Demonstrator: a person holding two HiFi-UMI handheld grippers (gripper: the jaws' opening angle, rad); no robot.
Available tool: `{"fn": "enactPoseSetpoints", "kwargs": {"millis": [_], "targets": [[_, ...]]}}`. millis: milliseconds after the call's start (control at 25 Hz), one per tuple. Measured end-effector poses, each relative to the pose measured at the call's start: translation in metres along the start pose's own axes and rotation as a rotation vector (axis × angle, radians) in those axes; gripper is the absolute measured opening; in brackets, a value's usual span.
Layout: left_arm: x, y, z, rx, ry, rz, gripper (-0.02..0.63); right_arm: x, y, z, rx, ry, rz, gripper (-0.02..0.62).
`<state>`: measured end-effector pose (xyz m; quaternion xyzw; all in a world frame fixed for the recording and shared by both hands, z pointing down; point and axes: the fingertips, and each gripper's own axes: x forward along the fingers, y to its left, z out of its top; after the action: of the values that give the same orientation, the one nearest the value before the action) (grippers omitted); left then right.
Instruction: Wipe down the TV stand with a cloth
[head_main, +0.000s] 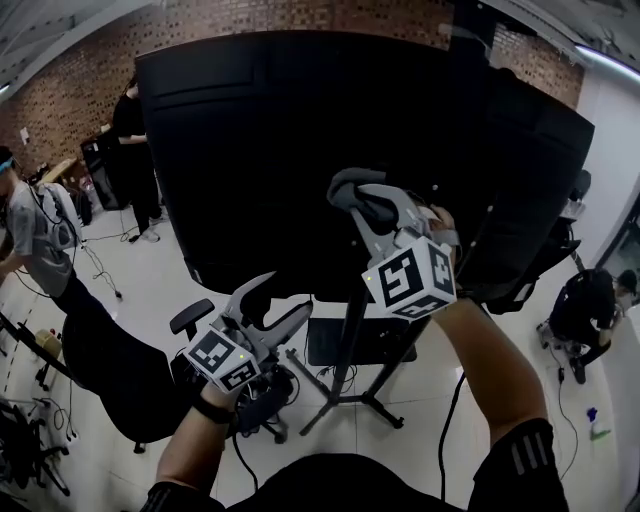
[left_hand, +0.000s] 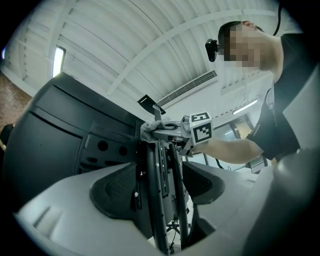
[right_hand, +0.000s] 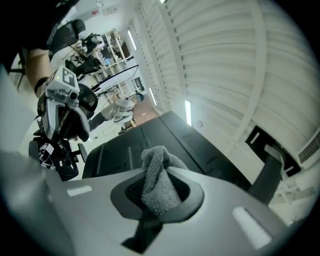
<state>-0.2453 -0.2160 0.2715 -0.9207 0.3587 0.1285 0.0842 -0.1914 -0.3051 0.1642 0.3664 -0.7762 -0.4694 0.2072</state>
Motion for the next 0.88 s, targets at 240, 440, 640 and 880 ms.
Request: {"fn": "enactPoseSetpoints", "kwargs": {"millis": [240,440,640,880], "targets": [[0.033,-0.019,0.005,-0.001,-0.016,-0.04,0.314,-0.026,-0.051,-0.033,0.19,-0.009,-0.036,0.02],[0.052,-0.022,0.006,0.002,-0.026,-0.044,0.314,-0.024,-0.059,-0.052,0.298,-0.024,-0.024,0.02],[0.059,-0.03,0.0,-0.007,-0.018,-0.042,0.314,-0.022,-0.052,-0.074,0.448,-0.046,0.008,0.02],[0.058,-0.033,-0.009,-0.026,-0.004,-0.026,0.314,-0.02,-0.032,-0.091,0.56,-0.059,0.053,0.02]]}}
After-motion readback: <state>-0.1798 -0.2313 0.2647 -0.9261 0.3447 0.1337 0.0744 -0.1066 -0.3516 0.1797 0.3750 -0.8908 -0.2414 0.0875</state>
